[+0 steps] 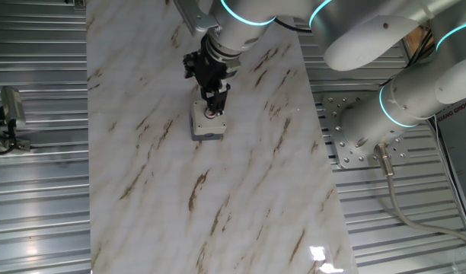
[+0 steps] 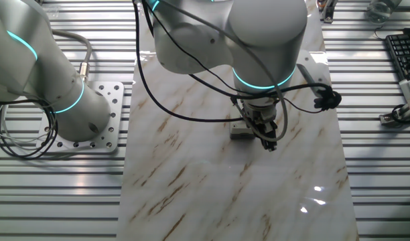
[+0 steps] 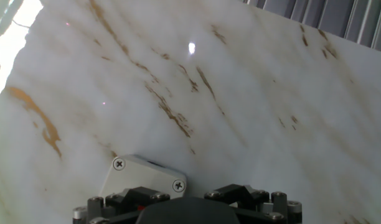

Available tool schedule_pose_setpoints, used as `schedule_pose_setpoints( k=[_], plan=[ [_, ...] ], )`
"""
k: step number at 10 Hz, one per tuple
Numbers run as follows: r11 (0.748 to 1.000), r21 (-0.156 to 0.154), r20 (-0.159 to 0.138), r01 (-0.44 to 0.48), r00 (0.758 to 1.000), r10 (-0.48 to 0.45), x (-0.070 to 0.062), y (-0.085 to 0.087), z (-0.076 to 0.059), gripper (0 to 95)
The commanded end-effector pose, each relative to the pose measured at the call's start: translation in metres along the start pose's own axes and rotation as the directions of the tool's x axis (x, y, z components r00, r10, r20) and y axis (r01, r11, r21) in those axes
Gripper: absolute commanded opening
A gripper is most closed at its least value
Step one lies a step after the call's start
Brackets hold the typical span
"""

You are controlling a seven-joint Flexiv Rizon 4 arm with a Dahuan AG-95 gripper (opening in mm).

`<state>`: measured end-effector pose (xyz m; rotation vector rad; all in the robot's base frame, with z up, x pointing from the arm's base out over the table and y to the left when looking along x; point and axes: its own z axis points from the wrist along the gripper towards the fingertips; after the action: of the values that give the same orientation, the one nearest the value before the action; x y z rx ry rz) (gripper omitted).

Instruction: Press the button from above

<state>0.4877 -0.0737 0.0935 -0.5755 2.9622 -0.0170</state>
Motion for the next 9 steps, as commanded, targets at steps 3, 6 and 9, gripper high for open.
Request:
schedule_pose_setpoints(
  k=[3,6,9],
  plan=[
    [1.000,-0.001,-0.008,0.003,1.000,-0.004,0.0025,-0.0009,0.0026,95.0],
    [1.000,-0.025,0.000,0.012,1.000,-0.012,0.0075,-0.0028,0.0078,95.0],
    [1.000,-0.027,0.000,0.014,1.000,-0.014,0.0080,-0.0028,0.0072,95.0]
  ],
)
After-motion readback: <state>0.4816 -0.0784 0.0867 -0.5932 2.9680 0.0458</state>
